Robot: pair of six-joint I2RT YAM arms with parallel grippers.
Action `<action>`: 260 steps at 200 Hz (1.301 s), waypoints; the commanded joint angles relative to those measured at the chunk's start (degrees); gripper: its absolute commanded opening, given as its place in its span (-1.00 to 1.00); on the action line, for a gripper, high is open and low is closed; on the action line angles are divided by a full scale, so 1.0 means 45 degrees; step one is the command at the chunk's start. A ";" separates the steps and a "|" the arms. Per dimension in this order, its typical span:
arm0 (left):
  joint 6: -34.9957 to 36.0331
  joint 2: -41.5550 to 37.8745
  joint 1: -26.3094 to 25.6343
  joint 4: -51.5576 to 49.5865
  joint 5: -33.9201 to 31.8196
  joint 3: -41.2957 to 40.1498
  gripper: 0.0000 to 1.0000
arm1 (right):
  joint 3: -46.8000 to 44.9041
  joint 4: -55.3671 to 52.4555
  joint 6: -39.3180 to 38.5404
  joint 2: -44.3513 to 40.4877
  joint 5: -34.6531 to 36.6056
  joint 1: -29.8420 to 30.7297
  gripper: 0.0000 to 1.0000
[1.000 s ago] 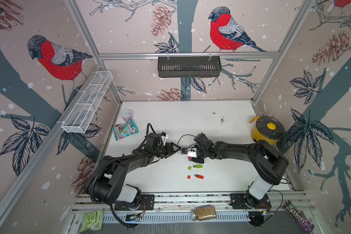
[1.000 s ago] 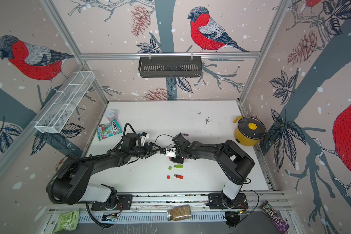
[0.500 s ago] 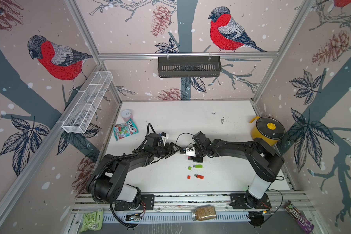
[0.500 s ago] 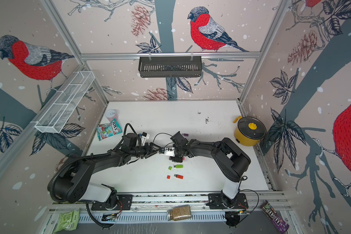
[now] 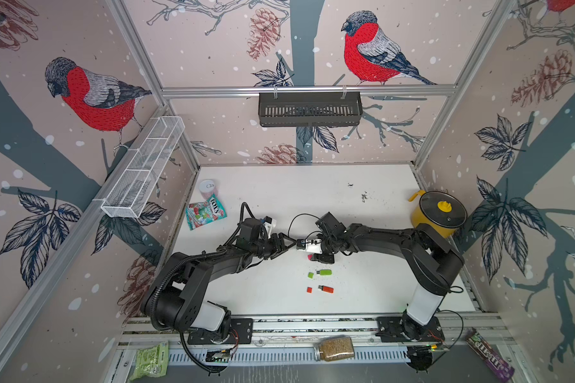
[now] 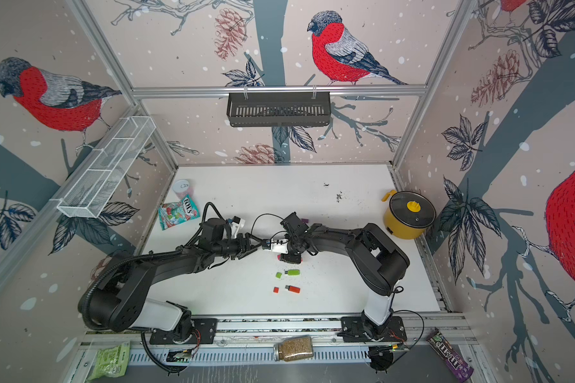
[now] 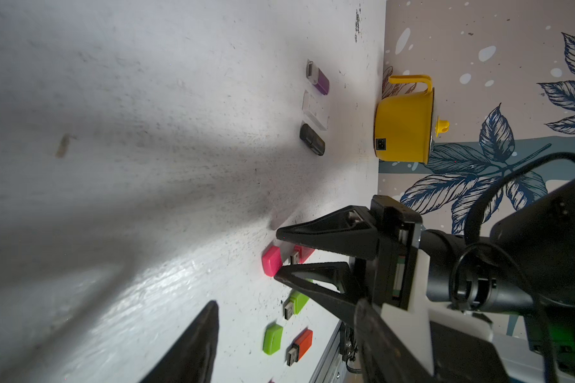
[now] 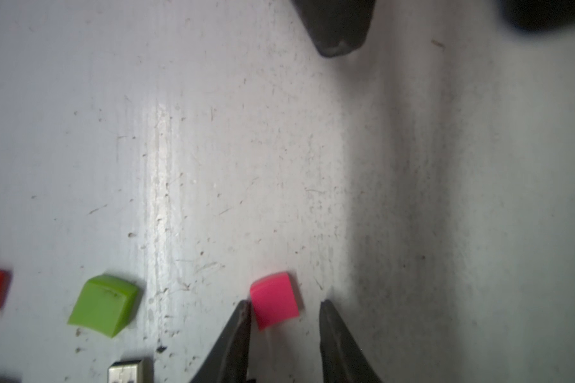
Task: Close the usb drive cover
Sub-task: Pick up the cover from the center of the board.
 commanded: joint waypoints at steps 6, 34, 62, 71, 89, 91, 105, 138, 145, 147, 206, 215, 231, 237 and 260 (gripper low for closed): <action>-0.0090 0.0165 0.0021 0.0780 0.0417 0.0013 0.29 | 0.0102 -0.1088 -0.0159 0.0220 0.0045 0.0080 -0.26; -0.0110 0.0331 0.0021 0.0872 0.0482 0.0033 0.29 | 0.0142 -0.1160 -0.0296 0.0405 0.0127 0.0157 -0.27; -0.0129 0.0442 0.0021 0.0925 0.0521 0.0043 0.29 | 0.0234 -0.1343 -0.0432 0.0513 0.0293 0.0168 -0.30; -0.0129 0.0480 0.0021 0.0942 0.0539 0.0053 0.29 | 0.0312 -0.1486 -0.0457 0.0573 0.0360 0.0137 -0.30; -0.0150 0.0595 0.0020 0.1018 0.0589 0.0070 0.29 | 0.0369 -0.1609 -0.0467 0.0532 0.0347 0.0075 -0.29; -0.0149 0.0597 0.0021 0.1020 0.0597 0.0072 0.29 | 0.0374 -0.1628 -0.0489 0.0525 0.0345 0.0072 -0.29; -0.0151 0.0676 0.0021 0.1055 0.0636 0.0087 0.29 | 0.0376 -0.1716 -0.0549 0.0482 0.0260 -0.0028 -0.26; -0.0166 0.0747 0.0021 0.1069 0.0638 0.0076 0.29 | 0.0473 -0.2204 -0.0881 0.0640 0.0347 -0.0073 -0.25; -0.0168 0.0754 0.0021 0.1084 0.0638 0.0092 0.29 | 0.0493 -0.2267 -0.0924 0.0641 0.0338 -0.0066 -0.25; -0.0178 0.0754 0.0021 0.1085 0.0638 0.0077 0.29 | 0.0493 -0.2286 -0.0930 0.0645 0.0337 -0.0076 -0.25; -0.0154 0.0715 0.0021 0.1056 0.0638 0.0109 0.29 | 0.0532 -0.2595 -0.1160 0.0600 0.0080 -0.0086 -0.26; -0.0149 0.0715 0.0021 0.1049 0.0638 0.0111 0.29 | 0.0528 -0.2665 -0.1215 0.0597 0.0074 -0.0097 -0.27; -0.0155 0.0696 0.0021 0.1059 0.0638 0.0112 0.29 | 0.0484 -0.2721 -0.1243 0.0584 -0.0045 -0.0125 -0.28; -0.0152 0.0679 0.0011 0.1059 0.0638 0.0096 0.29 | 0.0474 -0.2731 -0.1238 0.0599 -0.0039 -0.0135 -0.28; -0.0151 0.0676 0.0021 0.1043 0.0638 0.0111 0.29 | 0.0492 -0.2760 -0.1192 0.0708 0.0092 -0.0126 -0.31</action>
